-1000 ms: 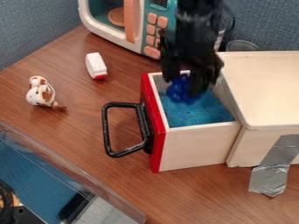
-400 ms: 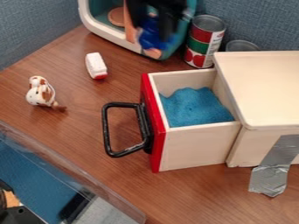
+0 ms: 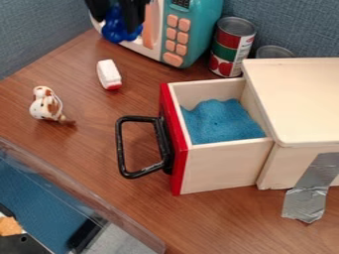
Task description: Take the blue object out of drawer and put between the white objects on the table
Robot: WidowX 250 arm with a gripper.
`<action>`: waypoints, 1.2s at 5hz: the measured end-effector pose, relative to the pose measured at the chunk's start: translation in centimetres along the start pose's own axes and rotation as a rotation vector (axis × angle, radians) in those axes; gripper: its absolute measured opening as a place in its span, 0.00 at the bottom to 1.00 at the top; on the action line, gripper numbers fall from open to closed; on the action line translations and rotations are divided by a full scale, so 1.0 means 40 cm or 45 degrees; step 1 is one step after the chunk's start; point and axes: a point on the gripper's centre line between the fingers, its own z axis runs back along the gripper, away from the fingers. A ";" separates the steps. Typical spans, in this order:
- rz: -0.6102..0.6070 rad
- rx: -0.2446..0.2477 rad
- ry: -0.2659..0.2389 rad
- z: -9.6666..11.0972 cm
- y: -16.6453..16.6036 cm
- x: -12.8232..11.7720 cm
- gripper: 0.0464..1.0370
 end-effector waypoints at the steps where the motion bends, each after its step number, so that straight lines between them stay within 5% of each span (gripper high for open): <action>1: 0.072 0.033 0.050 -0.059 0.031 0.016 0.69; 3: 0.101 0.099 0.101 -0.204 0.004 0.030 0.69; 6: 0.052 0.181 0.144 -0.260 0.018 0.000 0.69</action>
